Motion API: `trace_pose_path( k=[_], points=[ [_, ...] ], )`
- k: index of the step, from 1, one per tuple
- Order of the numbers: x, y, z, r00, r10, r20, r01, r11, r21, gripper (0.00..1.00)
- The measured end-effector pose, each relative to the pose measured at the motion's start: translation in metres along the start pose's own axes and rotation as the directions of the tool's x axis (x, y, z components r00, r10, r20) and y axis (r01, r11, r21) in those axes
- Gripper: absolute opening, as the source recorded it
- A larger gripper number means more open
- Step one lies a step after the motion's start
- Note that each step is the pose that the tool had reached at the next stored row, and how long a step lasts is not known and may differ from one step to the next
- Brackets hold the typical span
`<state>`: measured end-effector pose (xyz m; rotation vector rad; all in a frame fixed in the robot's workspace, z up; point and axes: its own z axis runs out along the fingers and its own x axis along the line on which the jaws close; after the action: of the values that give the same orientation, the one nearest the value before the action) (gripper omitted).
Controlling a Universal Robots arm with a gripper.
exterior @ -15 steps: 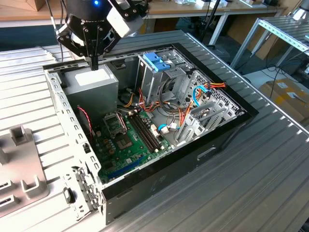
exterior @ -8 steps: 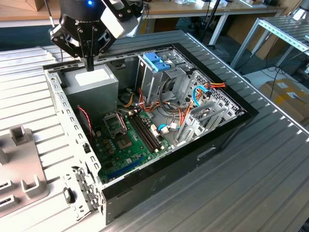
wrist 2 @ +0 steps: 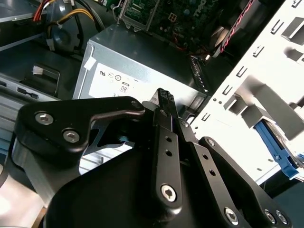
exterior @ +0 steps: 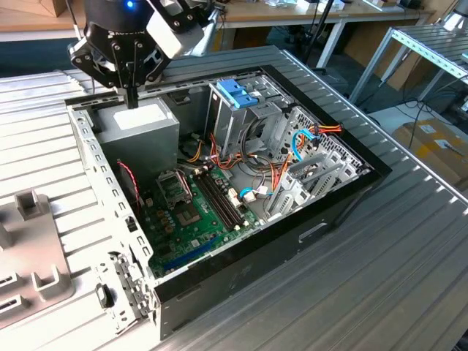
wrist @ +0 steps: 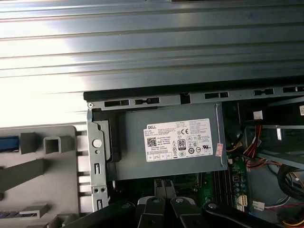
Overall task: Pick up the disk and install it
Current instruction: 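Reach for the disk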
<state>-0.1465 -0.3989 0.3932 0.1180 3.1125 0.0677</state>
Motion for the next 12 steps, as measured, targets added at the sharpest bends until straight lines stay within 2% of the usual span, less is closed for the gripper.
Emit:
trace_pose_path(
  k=[12],
  points=[
    [0.0110,-0.0008,-0.0002,1.0000,0.000,0.0001,0.000,1.0000,0.0000,0.11]
  ],
)
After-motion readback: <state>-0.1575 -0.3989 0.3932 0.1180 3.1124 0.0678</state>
